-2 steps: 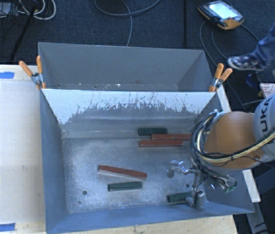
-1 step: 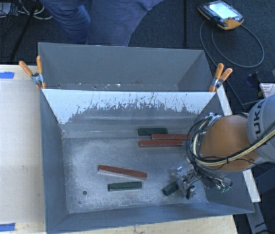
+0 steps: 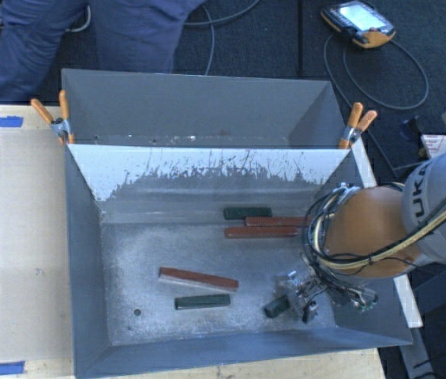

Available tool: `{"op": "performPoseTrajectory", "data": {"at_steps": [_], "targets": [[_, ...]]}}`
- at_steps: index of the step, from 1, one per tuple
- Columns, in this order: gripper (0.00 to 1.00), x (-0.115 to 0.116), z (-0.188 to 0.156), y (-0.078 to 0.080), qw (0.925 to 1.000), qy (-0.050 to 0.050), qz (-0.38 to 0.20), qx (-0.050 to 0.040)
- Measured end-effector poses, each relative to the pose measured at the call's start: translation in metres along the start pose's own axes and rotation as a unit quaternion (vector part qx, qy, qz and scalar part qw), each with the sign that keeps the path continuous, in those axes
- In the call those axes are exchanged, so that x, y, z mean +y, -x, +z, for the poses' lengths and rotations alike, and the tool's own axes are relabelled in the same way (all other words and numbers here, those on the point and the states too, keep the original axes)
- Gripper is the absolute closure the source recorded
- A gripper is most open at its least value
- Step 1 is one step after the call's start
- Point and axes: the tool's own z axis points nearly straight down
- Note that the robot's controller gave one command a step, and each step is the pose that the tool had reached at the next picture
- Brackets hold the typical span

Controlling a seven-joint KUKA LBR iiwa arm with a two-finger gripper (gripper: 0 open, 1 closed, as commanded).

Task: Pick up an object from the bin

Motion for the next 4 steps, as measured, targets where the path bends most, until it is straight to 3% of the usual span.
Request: {"op": "performPoseTrajectory", "data": {"at_steps": [2, 4], "targets": [[1.00, 0.003, -0.021, -0.004, 0.9998, 0.009, 0.000, 0.0152], [1.00, 0.002, -0.045, -0.002, 0.9999, 0.009, 0.001, 0.0146]]}}
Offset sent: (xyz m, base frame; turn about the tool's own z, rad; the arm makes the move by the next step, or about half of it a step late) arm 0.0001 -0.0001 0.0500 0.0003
